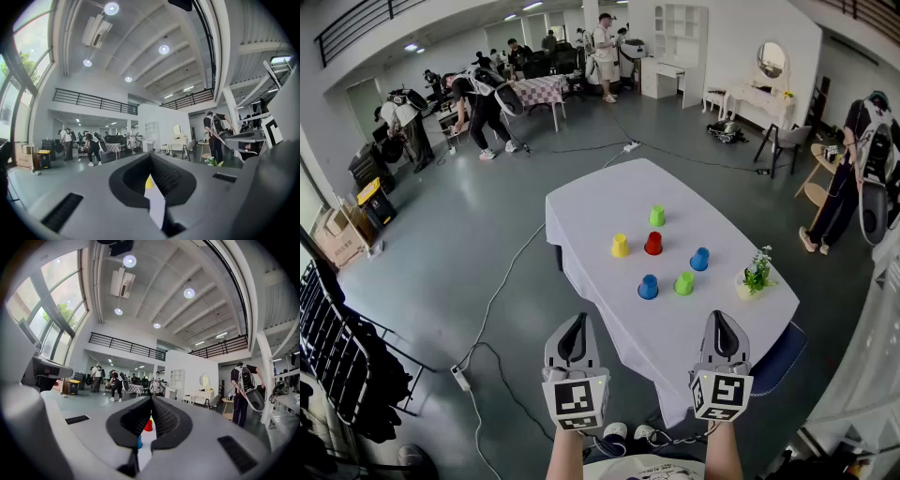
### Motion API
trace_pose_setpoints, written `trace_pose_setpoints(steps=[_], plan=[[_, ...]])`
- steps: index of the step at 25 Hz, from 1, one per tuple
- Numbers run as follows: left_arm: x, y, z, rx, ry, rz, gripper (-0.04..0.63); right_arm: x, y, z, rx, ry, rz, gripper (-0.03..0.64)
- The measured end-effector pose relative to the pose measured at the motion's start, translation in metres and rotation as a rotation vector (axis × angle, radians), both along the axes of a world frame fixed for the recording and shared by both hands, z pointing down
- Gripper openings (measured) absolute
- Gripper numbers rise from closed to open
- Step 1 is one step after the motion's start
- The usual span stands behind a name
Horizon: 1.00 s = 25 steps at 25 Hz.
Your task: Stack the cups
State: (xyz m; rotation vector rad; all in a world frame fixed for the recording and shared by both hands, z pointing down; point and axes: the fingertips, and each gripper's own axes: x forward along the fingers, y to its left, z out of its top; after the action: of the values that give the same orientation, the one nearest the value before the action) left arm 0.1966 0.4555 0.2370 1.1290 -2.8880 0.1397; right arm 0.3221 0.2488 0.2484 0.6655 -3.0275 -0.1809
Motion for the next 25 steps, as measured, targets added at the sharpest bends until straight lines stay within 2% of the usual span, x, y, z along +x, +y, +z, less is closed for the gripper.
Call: trace_pose_setpoints(steps=[18, 23, 25], plan=[[-0.013, -0.025, 0.008, -0.003, -0.009, -0.044, 0.014, -0.017, -0.032, 0.016, 0.0, -0.007, -0.03, 0.021], [-0.031, -0.035, 0.017, 0.014, 0.029, -0.061, 0.014, -0.034, -0.038, 0.024, -0.025, -0.006, -0.088, 0.18], [-0.04, -0.044, 0.017, 0.03, 0.033, -0.056, 0.085, -0.042, -0.047, 0.027, -0.032, 0.003, -0.097, 0.227]])
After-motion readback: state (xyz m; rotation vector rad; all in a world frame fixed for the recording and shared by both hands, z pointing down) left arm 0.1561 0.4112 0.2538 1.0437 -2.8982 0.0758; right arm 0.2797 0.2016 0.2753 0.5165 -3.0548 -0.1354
